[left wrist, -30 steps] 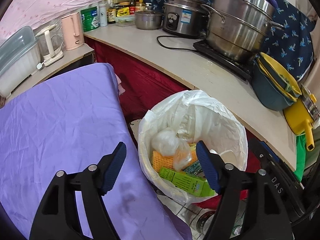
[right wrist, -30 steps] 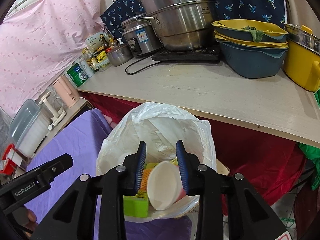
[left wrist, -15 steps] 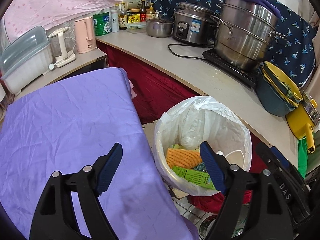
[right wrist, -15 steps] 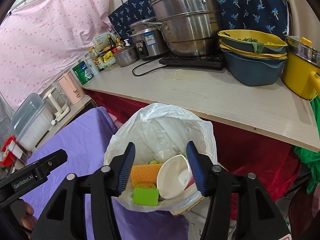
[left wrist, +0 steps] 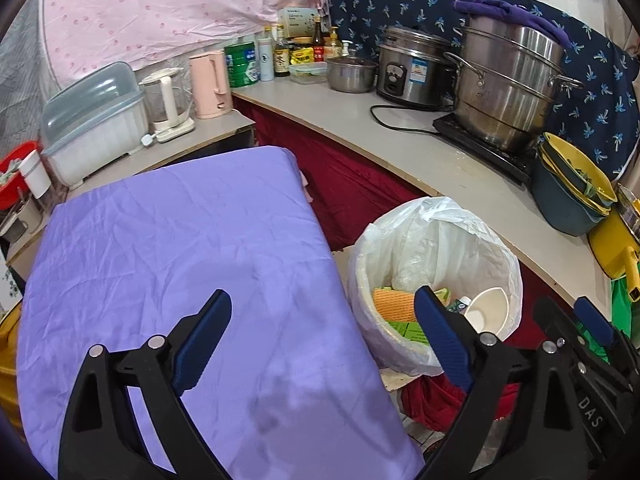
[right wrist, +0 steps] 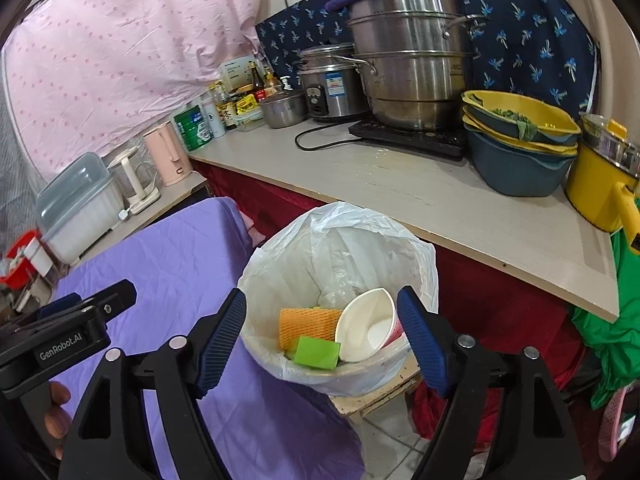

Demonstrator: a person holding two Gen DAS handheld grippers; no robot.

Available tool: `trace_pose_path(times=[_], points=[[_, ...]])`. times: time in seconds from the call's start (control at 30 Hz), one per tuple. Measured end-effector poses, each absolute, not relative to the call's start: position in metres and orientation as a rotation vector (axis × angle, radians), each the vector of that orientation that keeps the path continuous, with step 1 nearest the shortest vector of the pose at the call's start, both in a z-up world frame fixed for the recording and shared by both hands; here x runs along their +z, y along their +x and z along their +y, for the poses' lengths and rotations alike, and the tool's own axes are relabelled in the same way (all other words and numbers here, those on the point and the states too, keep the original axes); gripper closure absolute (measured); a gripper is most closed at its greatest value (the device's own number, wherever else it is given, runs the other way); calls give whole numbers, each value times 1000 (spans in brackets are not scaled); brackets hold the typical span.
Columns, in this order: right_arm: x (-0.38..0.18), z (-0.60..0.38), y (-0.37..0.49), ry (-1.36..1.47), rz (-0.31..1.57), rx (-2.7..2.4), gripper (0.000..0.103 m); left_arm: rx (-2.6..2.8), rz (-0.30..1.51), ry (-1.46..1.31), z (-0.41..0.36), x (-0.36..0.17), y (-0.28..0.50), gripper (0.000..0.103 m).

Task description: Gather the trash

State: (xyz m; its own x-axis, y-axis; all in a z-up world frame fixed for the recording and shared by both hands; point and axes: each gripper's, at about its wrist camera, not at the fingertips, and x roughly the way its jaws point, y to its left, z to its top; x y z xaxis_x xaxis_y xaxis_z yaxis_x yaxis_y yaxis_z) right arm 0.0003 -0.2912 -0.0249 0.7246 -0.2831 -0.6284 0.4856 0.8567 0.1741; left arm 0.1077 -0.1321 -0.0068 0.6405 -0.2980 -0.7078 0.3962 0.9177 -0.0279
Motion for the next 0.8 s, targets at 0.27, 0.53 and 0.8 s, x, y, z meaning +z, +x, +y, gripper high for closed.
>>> trace_pose_path(times=[0.27,0.53,0.8], points=[[-20,-266,-16,273,649,-428,19,-337,763,158,-109,-6,90,11],[-25,-255,-30,271,675,-431,6,-309,775,164,-91,-13,73,10],[-28,-247,-42,260,686,-427,6,-310,791,178,-85,-20,60,7]])
